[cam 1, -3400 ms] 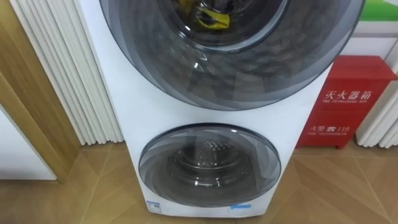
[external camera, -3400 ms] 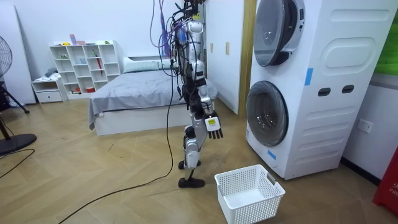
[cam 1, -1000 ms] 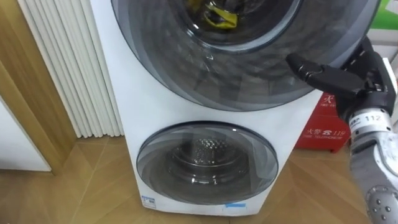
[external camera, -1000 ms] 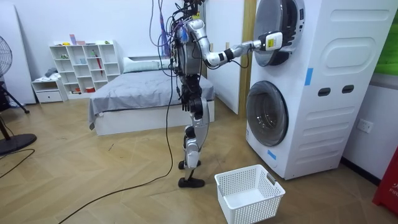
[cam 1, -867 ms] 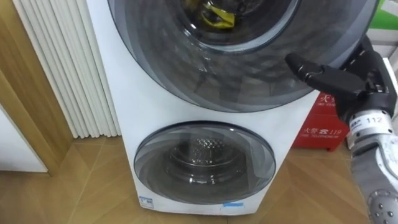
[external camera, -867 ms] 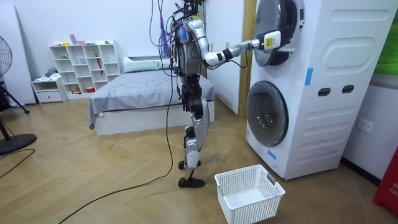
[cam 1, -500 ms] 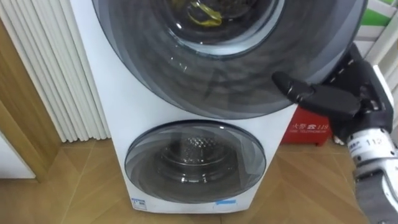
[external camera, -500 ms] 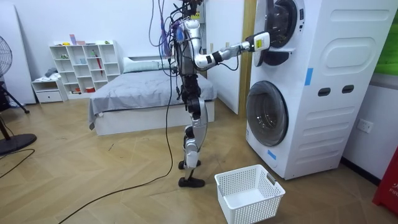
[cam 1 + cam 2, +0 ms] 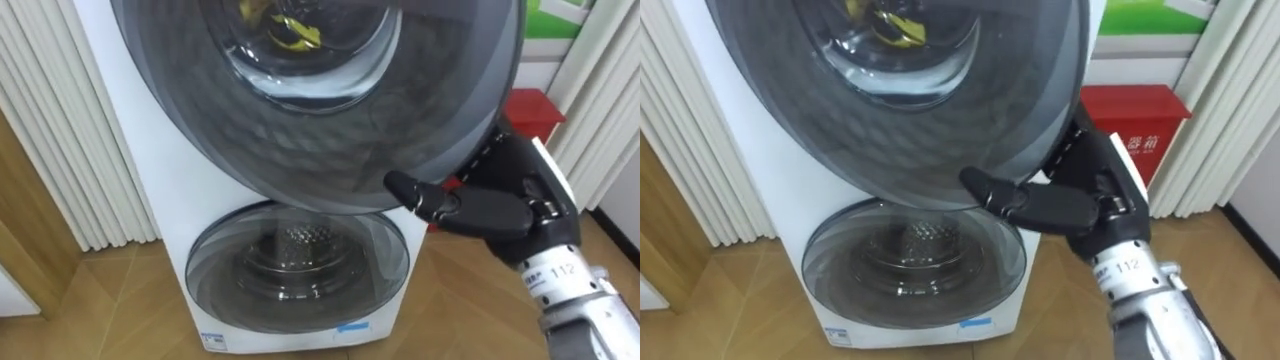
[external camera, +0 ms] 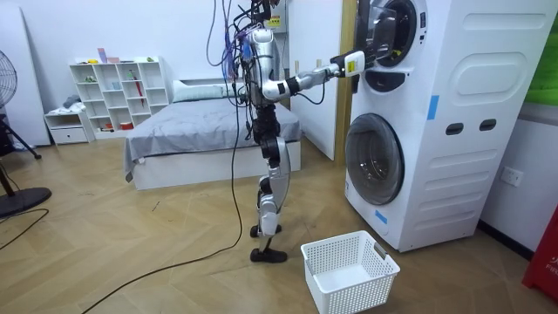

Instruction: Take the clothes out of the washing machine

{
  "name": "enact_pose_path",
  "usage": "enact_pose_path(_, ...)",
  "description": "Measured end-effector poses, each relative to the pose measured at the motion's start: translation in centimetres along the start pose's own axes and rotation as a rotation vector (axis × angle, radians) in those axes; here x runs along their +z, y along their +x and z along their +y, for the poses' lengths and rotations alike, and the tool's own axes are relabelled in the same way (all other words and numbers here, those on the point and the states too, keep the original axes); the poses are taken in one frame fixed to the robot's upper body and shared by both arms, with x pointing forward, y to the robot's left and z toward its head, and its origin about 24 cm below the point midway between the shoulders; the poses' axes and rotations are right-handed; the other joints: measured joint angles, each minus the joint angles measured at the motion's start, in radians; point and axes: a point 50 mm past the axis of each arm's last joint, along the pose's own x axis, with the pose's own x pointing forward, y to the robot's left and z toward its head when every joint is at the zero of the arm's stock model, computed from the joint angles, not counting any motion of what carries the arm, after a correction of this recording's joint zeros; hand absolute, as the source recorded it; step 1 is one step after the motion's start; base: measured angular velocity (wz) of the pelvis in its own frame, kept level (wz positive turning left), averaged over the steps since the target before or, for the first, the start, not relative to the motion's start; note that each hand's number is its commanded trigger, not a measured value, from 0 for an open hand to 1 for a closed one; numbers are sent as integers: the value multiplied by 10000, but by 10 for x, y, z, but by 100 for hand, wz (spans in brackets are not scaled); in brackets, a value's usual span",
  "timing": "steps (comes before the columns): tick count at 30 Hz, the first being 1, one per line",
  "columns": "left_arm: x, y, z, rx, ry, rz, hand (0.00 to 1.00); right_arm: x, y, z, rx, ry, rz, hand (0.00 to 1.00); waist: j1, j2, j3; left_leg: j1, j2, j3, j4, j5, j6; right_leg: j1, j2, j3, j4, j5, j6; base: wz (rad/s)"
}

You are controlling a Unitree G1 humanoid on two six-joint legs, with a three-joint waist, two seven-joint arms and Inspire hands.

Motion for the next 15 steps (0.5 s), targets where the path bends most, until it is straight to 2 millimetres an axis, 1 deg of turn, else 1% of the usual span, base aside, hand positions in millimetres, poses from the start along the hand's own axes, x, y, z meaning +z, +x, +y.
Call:
enact_pose_path(7,7,0,-1,-86,-274,-333,0,7,-2,8,662,-58,-284,0,-16,-2,4,-105,-1,142,-18,-1,1,-160,14,100,2,8,-12,-5)
enact_pose_path(8,10,1,-1,-75,-254,-425,0,7,-2,11,776,-32,-303,0,-14,-2,3,-87,-1,168,-21,-1,0,-157,26,142,2,8,-13,-6)
enact_pose_path(11,13,1,-1,-92,-145,-487,0,8,-1,18,1151,38,-357,0,-10,5,9,-66,3,213,-33,-1,0,-159,34,181,-8,8,-13,-3)
enact_pose_path(15,26,2,1,-223,128,-852,0,7,0,28,1867,87,-325,0,-22,20,22,-67,2,232,-41,0,0,-154,29,195,-19,8,-13,0)
